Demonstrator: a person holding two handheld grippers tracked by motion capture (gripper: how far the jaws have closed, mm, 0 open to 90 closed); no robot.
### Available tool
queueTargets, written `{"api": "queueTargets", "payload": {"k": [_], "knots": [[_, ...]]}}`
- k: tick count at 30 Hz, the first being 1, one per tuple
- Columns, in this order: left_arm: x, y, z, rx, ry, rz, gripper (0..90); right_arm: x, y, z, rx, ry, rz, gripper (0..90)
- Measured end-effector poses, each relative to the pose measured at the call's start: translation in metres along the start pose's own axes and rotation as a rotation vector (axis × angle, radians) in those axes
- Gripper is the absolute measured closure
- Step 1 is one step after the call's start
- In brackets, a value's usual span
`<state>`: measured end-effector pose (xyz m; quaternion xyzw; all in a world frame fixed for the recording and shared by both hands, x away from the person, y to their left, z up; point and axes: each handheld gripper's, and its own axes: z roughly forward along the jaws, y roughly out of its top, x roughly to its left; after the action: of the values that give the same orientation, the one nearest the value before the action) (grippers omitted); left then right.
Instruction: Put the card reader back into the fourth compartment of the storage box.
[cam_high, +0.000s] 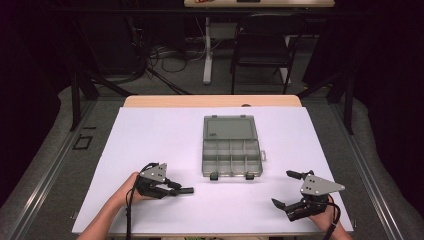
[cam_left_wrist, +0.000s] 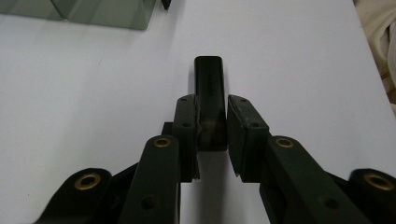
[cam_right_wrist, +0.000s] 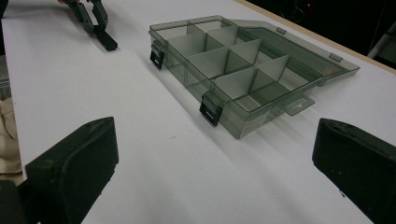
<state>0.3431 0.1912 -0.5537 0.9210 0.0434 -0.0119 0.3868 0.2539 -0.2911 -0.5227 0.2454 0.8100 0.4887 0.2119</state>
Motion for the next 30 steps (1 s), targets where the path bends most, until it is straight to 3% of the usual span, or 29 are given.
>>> {"api": "queueTargets", "payload": {"k": [14,30], "knots": [[-0.012,0.008,-0.010,-0.103,-0.017,-0.009,74.7,0.000,0.000,-0.001,0.000,-0.007,-0.001,0.5],[-0.019,0.017,-0.015,-0.112,0.029,-0.024,74.6,0.000,0.000,-0.001,-0.002,-0.011,0.000,0.4]]}}
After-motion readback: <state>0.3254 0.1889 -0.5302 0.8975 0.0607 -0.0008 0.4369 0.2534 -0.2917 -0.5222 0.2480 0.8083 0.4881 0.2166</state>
